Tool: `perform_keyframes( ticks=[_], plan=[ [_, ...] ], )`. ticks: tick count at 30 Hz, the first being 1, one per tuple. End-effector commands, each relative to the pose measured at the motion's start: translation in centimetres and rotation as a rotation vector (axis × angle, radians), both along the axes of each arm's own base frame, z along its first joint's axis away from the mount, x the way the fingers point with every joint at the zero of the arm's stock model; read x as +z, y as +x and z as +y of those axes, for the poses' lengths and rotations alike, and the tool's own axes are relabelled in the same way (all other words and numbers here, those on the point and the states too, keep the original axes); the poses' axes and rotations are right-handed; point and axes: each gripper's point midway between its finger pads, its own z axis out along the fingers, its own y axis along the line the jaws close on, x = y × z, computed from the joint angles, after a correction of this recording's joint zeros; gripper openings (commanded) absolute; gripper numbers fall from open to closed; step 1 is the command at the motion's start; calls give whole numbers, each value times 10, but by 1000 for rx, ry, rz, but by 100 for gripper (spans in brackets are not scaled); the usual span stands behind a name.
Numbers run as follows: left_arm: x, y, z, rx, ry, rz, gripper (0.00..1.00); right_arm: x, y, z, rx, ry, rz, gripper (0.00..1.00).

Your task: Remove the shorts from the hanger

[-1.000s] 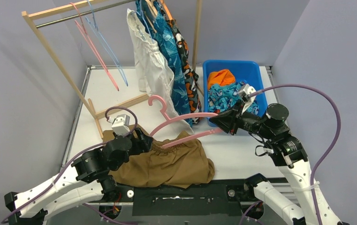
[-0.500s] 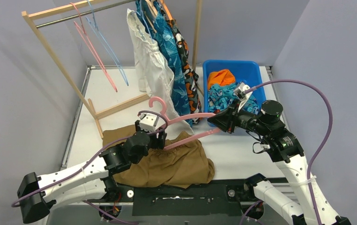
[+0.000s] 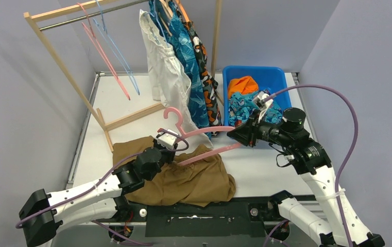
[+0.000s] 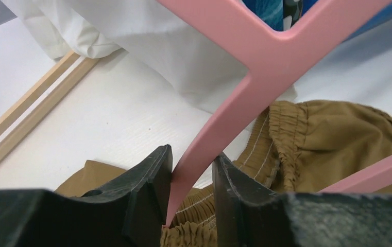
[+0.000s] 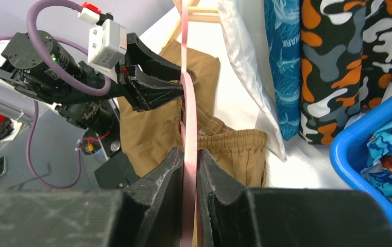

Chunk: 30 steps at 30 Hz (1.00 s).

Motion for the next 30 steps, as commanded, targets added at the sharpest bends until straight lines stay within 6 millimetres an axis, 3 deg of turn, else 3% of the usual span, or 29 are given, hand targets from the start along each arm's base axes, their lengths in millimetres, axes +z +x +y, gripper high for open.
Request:
perform_keyframes(
  ticks=[1, 7, 11, 16, 19, 21, 24, 28, 30],
  plan=[
    [30, 6, -4, -15, -98, -112, 26, 0, -9, 0, 48, -37, 34, 15],
    [25, 5, -3, -4, -109, -102, 16, -3, -16, -3, 63, -71, 62, 32],
    [27, 3, -6, -28, -118, -105, 16, -8, -11, -6, 47, -112, 75, 39],
    [22, -1, -9, -75, -86, -105, 16, 10, 27, -27, -175, -164, -15, 68],
    [16, -3, -9, -95, -48, -99, 15, 28, 41, -31, -221, -168, -68, 77],
    [15, -3, -8, -101, -28, -103, 15, 33, 44, -24, -169, -187, -58, 80],
    [18, -6, -10, -131, -11, -127, 13, 24, 49, -10, -69, -226, 19, 80],
    [22, -7, -9, -149, 9, -152, 13, 18, 32, 14, 149, -178, 87, 70],
    [22, -8, -10, -165, 23, -157, 12, 14, 37, 17, 152, -179, 108, 62]
  ],
)
